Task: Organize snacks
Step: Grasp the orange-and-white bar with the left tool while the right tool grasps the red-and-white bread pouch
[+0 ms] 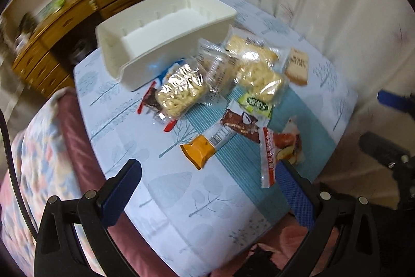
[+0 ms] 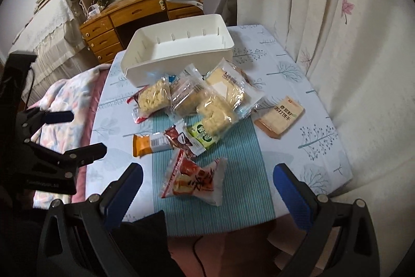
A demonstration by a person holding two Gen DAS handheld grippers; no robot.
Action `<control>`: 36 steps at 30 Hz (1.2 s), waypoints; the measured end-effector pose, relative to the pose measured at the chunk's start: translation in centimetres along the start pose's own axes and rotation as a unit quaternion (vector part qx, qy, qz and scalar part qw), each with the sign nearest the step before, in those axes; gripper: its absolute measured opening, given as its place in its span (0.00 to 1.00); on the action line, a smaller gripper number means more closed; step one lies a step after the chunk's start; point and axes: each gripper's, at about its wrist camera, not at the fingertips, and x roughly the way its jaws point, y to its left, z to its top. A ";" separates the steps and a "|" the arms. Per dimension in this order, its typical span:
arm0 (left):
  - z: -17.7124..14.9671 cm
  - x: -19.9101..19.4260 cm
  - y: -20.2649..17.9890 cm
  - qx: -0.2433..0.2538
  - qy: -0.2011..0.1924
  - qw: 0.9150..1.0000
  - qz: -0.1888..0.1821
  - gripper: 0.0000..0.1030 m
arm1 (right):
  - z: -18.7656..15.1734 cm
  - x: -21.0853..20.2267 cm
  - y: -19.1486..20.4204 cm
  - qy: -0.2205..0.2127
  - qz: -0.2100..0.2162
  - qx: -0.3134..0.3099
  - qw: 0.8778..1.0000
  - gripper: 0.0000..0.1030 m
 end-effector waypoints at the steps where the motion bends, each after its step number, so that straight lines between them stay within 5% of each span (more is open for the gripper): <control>1: 0.0 0.6 0.0 0.009 0.004 1.000 0.000 0.99 | -0.2 0.3 0.1 0.001 0.001 -0.009 1.000 0.98; 11: 1.7 8.8 1.3 0.023 0.073 0.997 -0.034 0.97 | -1.2 5.2 0.6 0.017 0.033 -0.147 0.988 0.98; 19: 2.8 14.6 1.0 0.031 0.135 0.990 -0.035 0.94 | -1.6 10.0 2.2 0.060 0.074 -0.265 0.960 0.98; 25: 3.1 17.3 1.0 0.030 0.164 0.985 -0.046 0.92 | -2.7 12.8 3.5 0.118 0.119 -0.292 0.942 0.90; 30: 2.9 18.7 0.4 0.050 0.172 0.983 -0.032 0.85 | -3.3 14.3 4.5 0.127 0.107 -0.312 0.935 0.89; 36: 2.7 20.6 -1.0 0.069 0.180 0.981 -0.031 0.71 | -4.1 16.2 4.7 0.147 0.078 -0.319 0.933 0.77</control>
